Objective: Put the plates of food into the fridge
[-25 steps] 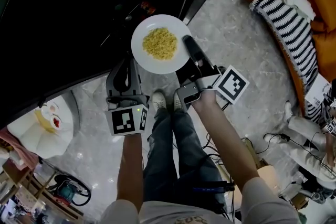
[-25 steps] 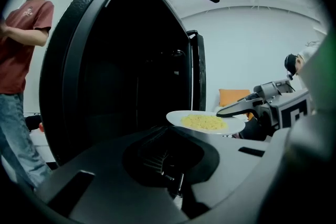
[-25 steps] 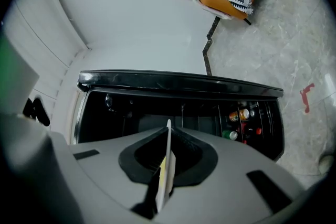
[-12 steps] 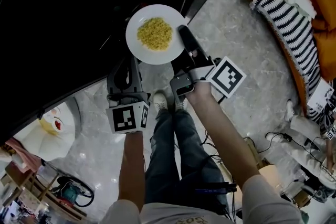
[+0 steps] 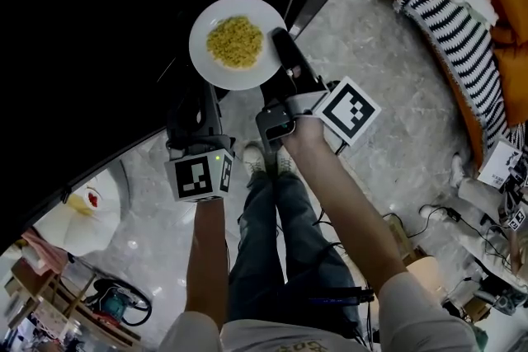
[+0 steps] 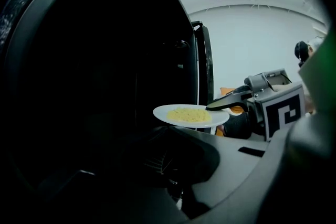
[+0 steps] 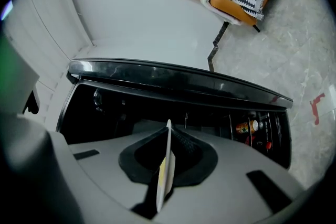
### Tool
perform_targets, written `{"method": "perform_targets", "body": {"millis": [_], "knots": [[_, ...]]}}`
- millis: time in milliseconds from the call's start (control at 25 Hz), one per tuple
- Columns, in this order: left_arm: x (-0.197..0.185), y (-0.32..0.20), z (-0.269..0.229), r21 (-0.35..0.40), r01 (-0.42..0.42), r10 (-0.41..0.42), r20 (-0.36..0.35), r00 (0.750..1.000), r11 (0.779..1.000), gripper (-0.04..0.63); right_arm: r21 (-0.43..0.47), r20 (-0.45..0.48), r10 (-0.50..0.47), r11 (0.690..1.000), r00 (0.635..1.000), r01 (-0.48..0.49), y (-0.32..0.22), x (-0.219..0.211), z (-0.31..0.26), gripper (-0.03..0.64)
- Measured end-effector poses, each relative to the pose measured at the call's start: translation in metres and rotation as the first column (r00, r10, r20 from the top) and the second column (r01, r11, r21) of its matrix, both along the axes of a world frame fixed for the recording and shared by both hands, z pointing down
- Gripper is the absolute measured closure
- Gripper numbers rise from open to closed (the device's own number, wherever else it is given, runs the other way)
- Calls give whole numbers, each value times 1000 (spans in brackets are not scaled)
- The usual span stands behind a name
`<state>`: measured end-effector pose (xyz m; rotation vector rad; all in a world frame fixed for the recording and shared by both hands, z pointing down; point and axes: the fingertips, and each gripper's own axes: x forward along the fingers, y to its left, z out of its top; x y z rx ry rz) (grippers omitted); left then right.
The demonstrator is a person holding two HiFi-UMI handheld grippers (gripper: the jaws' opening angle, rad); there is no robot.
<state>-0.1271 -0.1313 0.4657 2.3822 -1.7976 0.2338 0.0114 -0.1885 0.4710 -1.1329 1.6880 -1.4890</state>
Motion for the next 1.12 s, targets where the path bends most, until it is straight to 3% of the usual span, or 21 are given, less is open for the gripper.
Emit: {"method": "perform_targets", "body": {"millis": [400, 680, 1120], "knots": [[-6, -3, -4, 49, -3, 2, 15, 1000, 999, 589, 5, -52, 32, 999, 998, -32, -13, -10, 7, 595], [-6, -8, 7, 35, -38, 38, 7, 999, 999, 589, 29, -64, 36, 999, 997, -35, -30, -24, 13, 597], [11, -21, 8, 13, -122, 121, 21, 992, 992, 589, -25, -39, 66, 997, 997, -67, -46, -26, 25, 596]]}}
